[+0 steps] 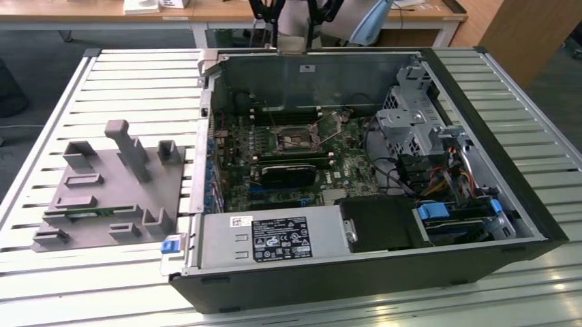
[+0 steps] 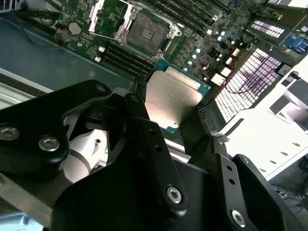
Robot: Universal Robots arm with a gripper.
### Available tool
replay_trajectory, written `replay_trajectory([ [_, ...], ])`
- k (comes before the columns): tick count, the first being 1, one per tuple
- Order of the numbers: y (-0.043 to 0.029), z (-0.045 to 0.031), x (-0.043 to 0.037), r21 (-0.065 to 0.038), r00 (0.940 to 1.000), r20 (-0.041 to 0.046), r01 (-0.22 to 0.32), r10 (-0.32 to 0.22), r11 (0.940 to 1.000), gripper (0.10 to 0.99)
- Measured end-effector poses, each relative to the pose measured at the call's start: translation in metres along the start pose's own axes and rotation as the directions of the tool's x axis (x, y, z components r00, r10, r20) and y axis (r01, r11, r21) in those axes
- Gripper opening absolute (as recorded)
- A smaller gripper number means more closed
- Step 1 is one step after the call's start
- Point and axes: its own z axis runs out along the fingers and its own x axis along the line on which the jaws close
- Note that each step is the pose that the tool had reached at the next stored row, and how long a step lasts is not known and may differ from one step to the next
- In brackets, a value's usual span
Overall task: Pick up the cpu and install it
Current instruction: 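Pick up the cpu and move it towards the insertion slot, then place the cpu into insertion slot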
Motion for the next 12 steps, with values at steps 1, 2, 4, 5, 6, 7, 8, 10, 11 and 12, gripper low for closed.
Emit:
replay_trajectory([
  [1, 0.0018, 0.0002, -0.0007, 0.0, 1.0, 0.0, 0.0, 0.0, 1.0, 0.533],
  [2, 0.0029, 0.0004, -0.0013, 0.0, 1.0, -0.0001, 0.0, 0.0, 1.0, 0.533],
  [4, 0.0039, 0.0008, -0.0025, 0.0, 1.0, -0.0001, 0.0, 0.0, 1.0, 0.533],
  [5, 0.0041, 0.0009, -0.0032, 0.0, 1.0, -0.0001, 0.0, 0.0, 1.0, 0.533],
  [6, 0.0041, 0.0011, -0.0037, 0.0, 1.0, 0.0, 0.0, 0.0, 1.0, 0.533],
  [7, 0.0041, 0.0012, -0.0041, 0.0, 1.0, 0.0001, 0.0, 0.0, 1.0, 0.533],
  [8, 0.0041, 0.0013, -0.0046, 0.0, 1.0, 0.0001, 0.0, 0.0, 1.0, 0.533],
  [10, 0.0042, 0.0014, -0.0059, 0.0, 1.0, -0.0001, 0.0, 0.0, 1.0, 0.533],
  [11, 0.0042, 0.0014, -0.0062, 0.0, 1.0, -0.0001, 0.0, 0.0, 1.0, 0.533],
  [12, 0.0042, 0.0014, -0.0062, 0.0, 1.0, -0.0001, 0.0, 0.0, 1.0, 0.533],
])
